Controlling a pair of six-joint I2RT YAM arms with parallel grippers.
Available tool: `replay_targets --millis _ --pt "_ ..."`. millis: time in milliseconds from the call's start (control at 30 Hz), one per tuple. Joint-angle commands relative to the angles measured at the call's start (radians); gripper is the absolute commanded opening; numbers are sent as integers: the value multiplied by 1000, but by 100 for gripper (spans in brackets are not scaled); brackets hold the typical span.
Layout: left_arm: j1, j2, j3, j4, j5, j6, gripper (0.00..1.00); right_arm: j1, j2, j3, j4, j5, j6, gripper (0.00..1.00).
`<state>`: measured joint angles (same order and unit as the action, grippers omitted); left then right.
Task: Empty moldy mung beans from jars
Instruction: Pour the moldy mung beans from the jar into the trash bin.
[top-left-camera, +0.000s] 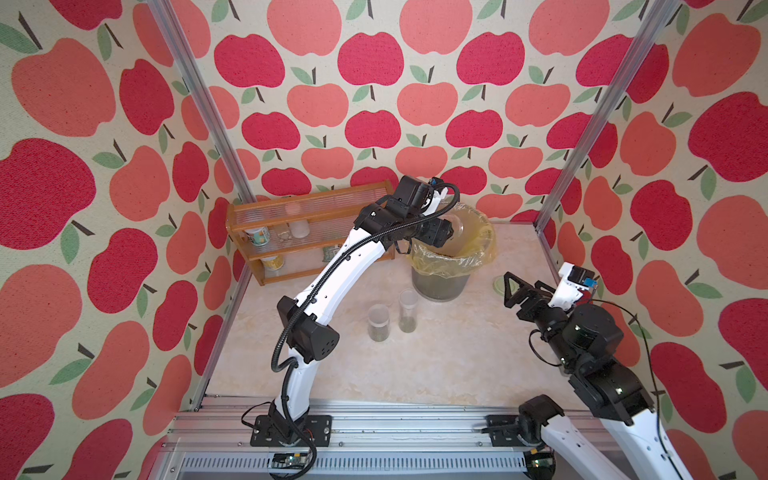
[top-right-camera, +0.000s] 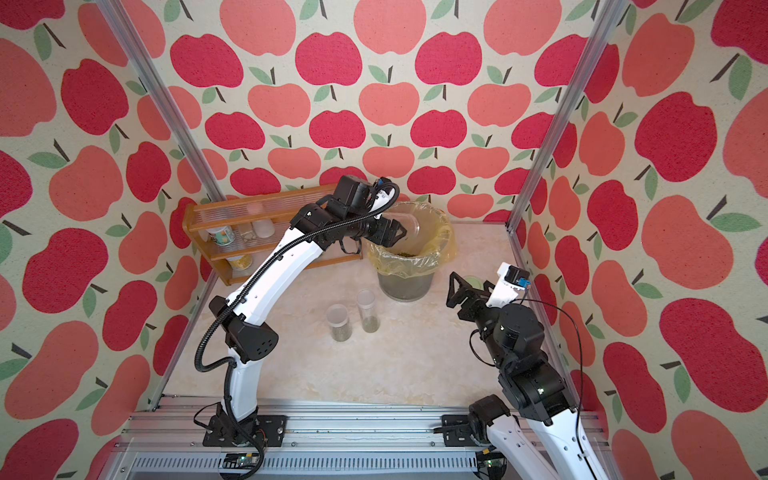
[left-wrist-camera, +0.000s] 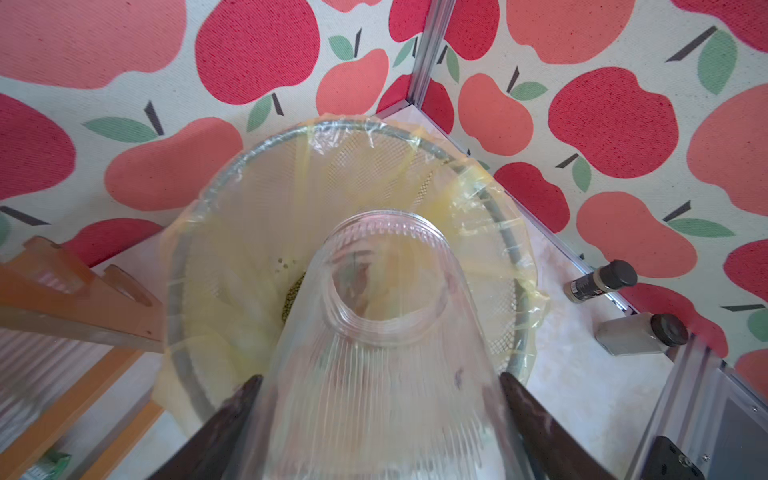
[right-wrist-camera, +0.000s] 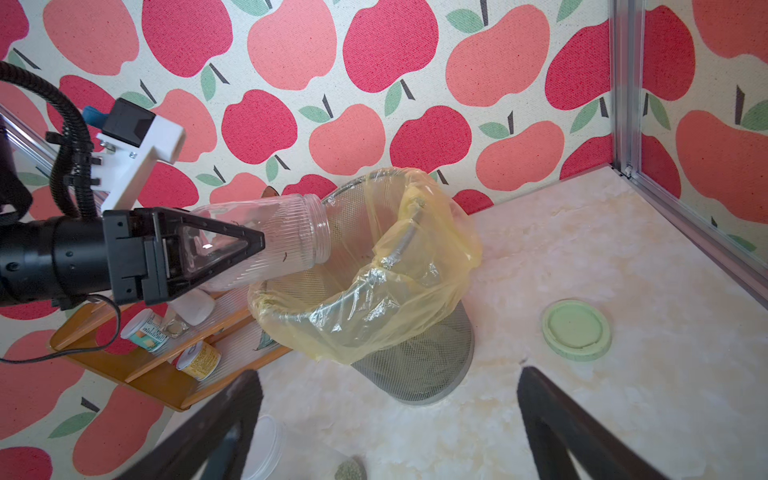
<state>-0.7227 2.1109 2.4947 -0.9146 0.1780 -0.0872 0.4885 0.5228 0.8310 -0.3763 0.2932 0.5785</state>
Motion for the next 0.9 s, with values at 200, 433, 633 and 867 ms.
replay_targets --millis 200,433,633,867 --pt "62 97 293 33 35 -3 42 -7 -4 17 -8 -7 15 99" --pt "-8 -25 0 56 -17 1 40 -8 -21 5 -18 3 18 99" --pt "55 88 261 1 61 -4 41 -8 0 10 -12 -24 15 99" --pt "25 70 232 -92 16 15 40 -9 -25 -20 -19 -19 32 99"
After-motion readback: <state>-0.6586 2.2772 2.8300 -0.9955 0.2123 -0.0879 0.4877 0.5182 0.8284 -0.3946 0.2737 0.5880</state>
